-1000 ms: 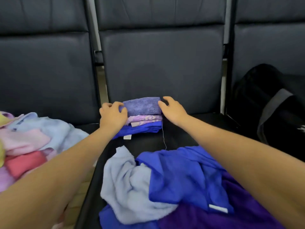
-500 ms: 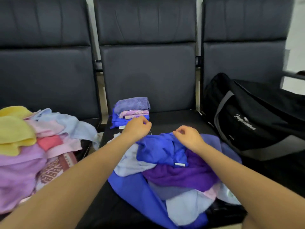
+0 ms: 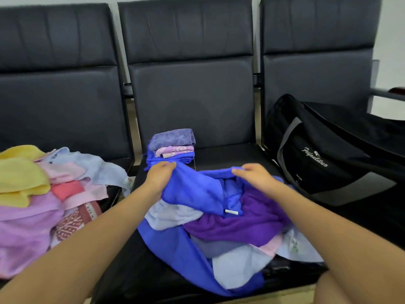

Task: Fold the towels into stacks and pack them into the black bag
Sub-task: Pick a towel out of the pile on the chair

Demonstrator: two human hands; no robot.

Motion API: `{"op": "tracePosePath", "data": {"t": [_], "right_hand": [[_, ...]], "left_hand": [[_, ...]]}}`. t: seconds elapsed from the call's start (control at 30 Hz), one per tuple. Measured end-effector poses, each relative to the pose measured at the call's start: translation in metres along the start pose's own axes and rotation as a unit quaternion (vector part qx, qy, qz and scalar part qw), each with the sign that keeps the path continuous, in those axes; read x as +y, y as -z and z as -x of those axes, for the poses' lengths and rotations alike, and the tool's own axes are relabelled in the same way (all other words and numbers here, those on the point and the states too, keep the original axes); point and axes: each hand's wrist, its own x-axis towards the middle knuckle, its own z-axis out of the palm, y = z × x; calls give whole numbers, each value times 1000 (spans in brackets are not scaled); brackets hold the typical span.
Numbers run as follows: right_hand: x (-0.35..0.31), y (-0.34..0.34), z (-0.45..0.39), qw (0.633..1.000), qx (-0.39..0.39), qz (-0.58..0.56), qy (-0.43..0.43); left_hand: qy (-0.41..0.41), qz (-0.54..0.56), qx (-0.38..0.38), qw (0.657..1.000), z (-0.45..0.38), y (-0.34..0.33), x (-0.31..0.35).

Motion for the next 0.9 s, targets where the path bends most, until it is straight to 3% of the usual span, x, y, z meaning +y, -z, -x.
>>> {"op": "tracePosePath", "data": {"t": [0.07, 0.13, 0.23, 0.33, 0.4, 0.47, 0.5, 0.57, 0.63, 0.73, 0.83, 0.9], "right_hand": [[-19, 11, 3, 971, 13, -239, 2], [-38, 27, 9, 909, -19, -417, -1], [-58, 51, 23, 847, -39, -531, 1], [-56, 63, 33, 823, -18, -567, -16], [-46, 57, 37, 842, -4, -535, -65], [-29, 46, 41, 886, 26, -449, -113], [-20, 42, 44, 925, 28, -360, -119], [-6, 36, 58, 993, -37, -65, -94], [-1, 35, 70, 982, -112, 144, -42], [-6, 37, 79, 983, -82, 162, -2], [-11, 32, 81, 974, -19, 210, 85], [-20, 24, 79, 978, 16, 170, 118]], "left_hand": [[32, 158, 16, 987, 8, -2, 25], [35, 294, -7, 955, 18, 0, 52], [-23, 409, -39, 912, 36, 11, 80], [-40, 427, -39, 903, 50, 22, 82], [-18, 398, -66, 915, 58, 25, 70], [2, 346, -102, 933, 62, 24, 51], [5, 304, -97, 948, 62, 24, 41], [-19, 190, -73, 979, 62, 26, 22], [-64, 56, -87, 993, 63, 30, 9], [-104, -68, -100, 987, 70, 34, -1], [-154, -84, -109, 978, 79, 39, 3], [-199, -91, -112, 969, 86, 42, 14]]}}
